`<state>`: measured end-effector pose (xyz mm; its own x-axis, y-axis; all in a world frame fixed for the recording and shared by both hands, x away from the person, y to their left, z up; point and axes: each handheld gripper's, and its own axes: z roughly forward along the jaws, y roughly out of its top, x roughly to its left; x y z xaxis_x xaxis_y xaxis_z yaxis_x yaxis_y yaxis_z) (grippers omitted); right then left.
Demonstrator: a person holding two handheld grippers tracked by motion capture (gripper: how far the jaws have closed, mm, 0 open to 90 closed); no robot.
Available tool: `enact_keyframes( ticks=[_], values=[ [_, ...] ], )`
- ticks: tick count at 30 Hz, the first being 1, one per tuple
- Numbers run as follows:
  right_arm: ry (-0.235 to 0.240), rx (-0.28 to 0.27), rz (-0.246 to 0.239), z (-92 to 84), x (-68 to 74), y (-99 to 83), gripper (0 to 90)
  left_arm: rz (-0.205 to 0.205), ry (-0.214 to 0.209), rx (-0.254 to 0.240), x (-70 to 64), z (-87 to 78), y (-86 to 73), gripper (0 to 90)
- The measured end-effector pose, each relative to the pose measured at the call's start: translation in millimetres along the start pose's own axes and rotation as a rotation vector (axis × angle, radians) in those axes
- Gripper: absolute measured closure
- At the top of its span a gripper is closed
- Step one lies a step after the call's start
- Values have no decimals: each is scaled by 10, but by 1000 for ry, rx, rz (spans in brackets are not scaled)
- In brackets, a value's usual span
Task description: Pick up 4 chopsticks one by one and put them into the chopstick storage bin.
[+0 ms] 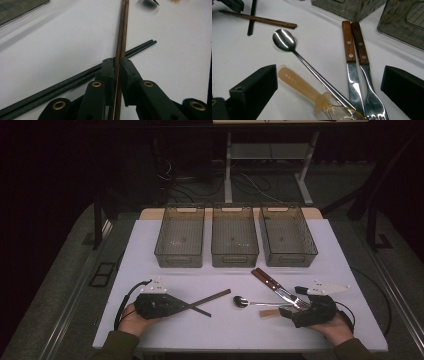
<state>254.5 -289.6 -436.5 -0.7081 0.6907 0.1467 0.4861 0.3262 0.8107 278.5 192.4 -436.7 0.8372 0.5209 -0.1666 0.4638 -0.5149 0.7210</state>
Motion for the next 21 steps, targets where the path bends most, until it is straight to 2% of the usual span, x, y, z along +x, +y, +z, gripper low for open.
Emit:
enact_keyframes(
  ticks=[7, 8, 18, 21],
  values=[
    [1, -1, 0, -2, 0, 0, 5, 6, 1, 17, -3, 14, 0, 815],
    [0, -1, 0, -2, -1, 0, 5, 21, 0, 21, 7, 15, 3, 815],
    [0, -1, 0, -3, -1, 1, 5, 11, 11, 31, -2, 25, 0, 815],
    [0, -2, 0, -3, -1, 1, 5, 22, 13, 44, -2, 34, 0, 813]
  ],
)
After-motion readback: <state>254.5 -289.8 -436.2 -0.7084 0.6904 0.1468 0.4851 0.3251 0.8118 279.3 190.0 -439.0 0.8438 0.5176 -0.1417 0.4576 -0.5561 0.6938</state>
